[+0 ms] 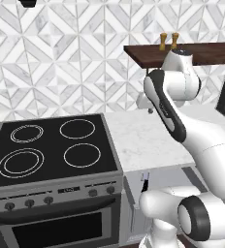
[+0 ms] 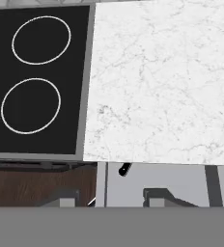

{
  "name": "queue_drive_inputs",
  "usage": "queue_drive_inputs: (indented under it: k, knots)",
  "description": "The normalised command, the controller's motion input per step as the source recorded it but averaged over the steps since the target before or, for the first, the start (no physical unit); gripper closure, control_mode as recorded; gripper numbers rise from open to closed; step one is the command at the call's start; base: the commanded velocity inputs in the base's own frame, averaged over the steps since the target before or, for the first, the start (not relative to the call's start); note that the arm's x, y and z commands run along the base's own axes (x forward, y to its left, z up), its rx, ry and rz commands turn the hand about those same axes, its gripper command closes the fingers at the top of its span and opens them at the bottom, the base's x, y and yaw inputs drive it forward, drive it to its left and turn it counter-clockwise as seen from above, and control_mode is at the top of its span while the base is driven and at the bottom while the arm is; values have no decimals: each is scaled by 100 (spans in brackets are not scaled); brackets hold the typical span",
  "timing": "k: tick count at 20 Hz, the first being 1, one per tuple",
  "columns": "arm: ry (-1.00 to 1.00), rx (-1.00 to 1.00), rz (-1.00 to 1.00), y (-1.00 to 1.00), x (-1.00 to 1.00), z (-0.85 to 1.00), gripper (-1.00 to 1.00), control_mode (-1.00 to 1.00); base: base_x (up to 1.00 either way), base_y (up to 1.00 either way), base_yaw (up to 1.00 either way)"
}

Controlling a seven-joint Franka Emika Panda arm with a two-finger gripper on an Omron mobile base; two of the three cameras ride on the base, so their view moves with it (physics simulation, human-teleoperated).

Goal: Pick up the knife from the drawer and place it on the cutting board. Then place the meat from the plate to the cutting board.

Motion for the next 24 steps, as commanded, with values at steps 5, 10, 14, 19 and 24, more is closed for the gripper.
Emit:
queue_drive_inputs:
  k: [5, 10, 14, 19, 24]
  knots:
    - [-4, -3, 2, 0, -33, -6, -100, -100, 0, 0, 0]
    - [0, -2, 0, -4, -14, -6, -100, 100, -72, -59, 0]
    - [0, 0, 0, 0, 0, 0, -100, 100, -31, -100, 0]
    - [0, 0, 0, 0, 0, 0, -100, 100, 4, -100, 0]
    - [0, 0, 0, 0, 0, 0, -100, 100, 18, -100, 20]
